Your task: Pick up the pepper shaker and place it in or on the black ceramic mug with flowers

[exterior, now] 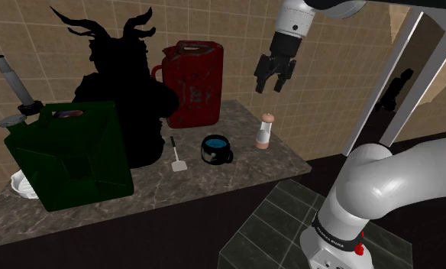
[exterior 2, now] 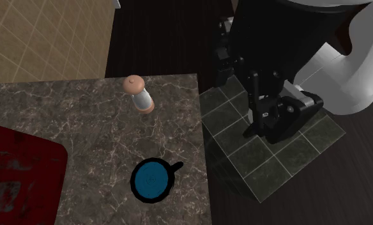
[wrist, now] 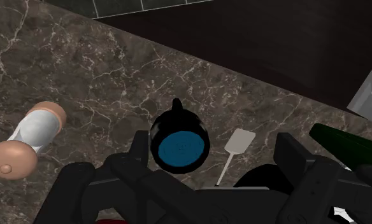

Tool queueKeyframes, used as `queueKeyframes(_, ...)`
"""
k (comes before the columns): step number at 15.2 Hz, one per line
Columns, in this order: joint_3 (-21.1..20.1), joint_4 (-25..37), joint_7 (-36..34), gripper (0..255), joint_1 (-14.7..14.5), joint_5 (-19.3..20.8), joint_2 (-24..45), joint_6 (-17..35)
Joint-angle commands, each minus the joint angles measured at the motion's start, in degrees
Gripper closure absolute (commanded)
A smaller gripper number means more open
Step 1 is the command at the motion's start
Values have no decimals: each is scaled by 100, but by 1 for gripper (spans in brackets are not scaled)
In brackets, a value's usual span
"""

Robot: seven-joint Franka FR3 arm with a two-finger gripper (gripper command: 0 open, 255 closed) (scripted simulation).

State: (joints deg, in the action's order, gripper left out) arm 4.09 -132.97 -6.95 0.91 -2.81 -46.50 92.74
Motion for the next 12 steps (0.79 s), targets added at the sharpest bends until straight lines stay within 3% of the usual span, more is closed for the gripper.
queueKeyframes(1,0,0,0,0,0,0,0,0)
queueKeyframes(12,710,-532,920,0,398,999,1001,1359)
